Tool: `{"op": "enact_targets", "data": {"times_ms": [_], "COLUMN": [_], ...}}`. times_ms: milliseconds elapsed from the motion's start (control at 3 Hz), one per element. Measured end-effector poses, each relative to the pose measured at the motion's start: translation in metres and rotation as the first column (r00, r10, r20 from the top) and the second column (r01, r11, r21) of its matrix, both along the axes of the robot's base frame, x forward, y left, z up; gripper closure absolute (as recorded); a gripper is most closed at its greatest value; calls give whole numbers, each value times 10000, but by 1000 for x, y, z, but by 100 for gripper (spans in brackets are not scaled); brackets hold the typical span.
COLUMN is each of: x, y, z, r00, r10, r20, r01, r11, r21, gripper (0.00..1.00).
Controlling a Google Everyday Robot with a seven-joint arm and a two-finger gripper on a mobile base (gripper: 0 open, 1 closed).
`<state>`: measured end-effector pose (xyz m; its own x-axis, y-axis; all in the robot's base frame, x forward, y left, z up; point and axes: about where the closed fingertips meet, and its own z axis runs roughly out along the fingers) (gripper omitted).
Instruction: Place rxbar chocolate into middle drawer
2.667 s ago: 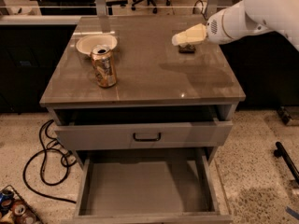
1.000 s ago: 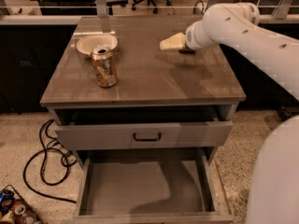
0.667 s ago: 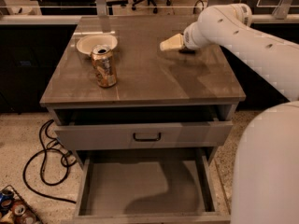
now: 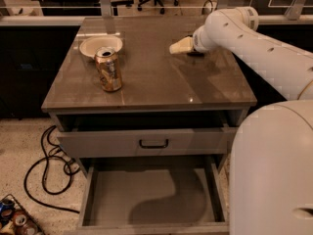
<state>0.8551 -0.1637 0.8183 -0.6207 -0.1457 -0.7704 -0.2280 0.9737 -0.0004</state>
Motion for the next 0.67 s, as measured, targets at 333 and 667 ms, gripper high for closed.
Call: {"op": "enact_targets", "data": {"times_ms": [333, 667], "x": [11, 11], "y": [-2, 0], "z": [-8, -10], "r00": [9998, 9998], "r10": [-207, -183], "r20": [0, -26], "r01": [207, 183], "r11": [9995, 9996], "r21": [232, 227], "gripper": [19, 41]}}
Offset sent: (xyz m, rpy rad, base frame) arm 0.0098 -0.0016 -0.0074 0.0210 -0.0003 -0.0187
